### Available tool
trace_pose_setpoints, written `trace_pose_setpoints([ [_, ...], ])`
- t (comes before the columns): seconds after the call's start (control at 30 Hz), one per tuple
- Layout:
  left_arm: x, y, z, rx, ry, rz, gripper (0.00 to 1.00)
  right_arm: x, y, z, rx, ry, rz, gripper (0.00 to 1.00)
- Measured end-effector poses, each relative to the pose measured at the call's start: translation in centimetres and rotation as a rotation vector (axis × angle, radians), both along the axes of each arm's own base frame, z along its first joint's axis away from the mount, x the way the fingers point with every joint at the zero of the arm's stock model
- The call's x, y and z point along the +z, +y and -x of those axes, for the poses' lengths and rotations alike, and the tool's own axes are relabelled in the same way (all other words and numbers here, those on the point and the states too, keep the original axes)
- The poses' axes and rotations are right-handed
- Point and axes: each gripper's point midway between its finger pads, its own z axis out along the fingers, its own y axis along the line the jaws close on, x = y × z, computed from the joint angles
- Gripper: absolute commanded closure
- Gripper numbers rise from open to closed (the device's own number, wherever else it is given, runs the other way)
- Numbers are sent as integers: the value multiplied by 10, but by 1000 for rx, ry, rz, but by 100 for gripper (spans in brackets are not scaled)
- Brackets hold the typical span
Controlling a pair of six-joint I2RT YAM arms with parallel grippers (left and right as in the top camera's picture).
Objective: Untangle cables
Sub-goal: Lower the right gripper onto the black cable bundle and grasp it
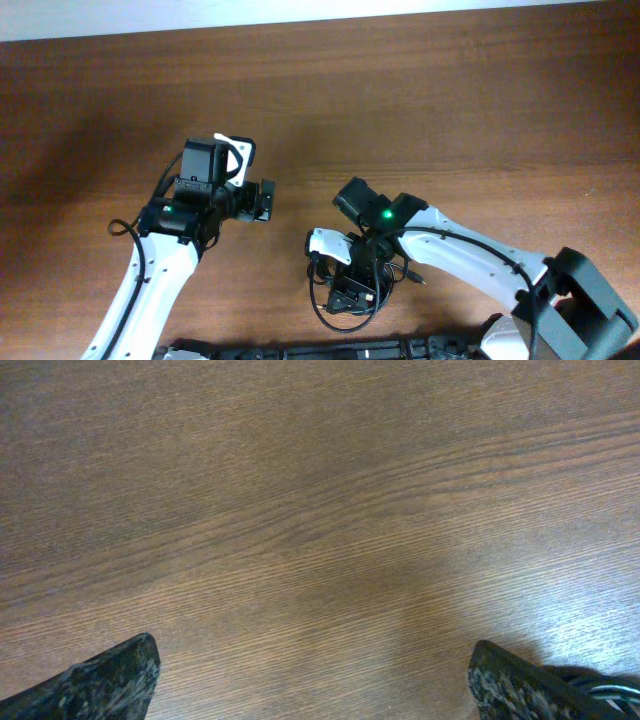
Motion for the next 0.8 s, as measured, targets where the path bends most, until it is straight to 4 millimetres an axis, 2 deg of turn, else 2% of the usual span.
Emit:
trace_pose_setpoints([
  [0.07, 0, 0, 0, 0, 0, 0, 1, -8, -1, 0, 0, 16, 23, 20],
  [0.13, 0, 0, 0, 0, 0, 0, 1, -15, -3, 1, -2, 35, 45, 20],
  [0.2, 0, 0, 0, 0, 1, 0, 1, -19, -3, 2, 0, 42, 52, 30],
  [0.23, 0, 0, 0, 0, 1, 0, 1, -20, -3, 1, -1, 42, 54, 42],
  [0.27, 0, 0, 0, 0, 2, -1, 1, -21, -3, 0, -3, 39, 53, 71],
  [0.3, 0, 0, 1, 0, 2, -1, 1, -22, -1, -2, -2, 28, 48, 85],
  [0.33, 0, 0, 1, 0, 3, -1, 1, -23, -1, -4, -1, 19, 49, 92],
  [0.4, 0, 0, 1, 0, 3, -1, 1, -24, 1, -6, -5, 11, 43, 96],
  [0.67, 0, 0, 0, 0, -2, 1, 1, -29, -5, -20, -79, -18, 108, 96],
  [0.8, 1, 0, -1, 0, -4, 2, 1, -26, -17, -62, -215, -83, 155, 96],
])
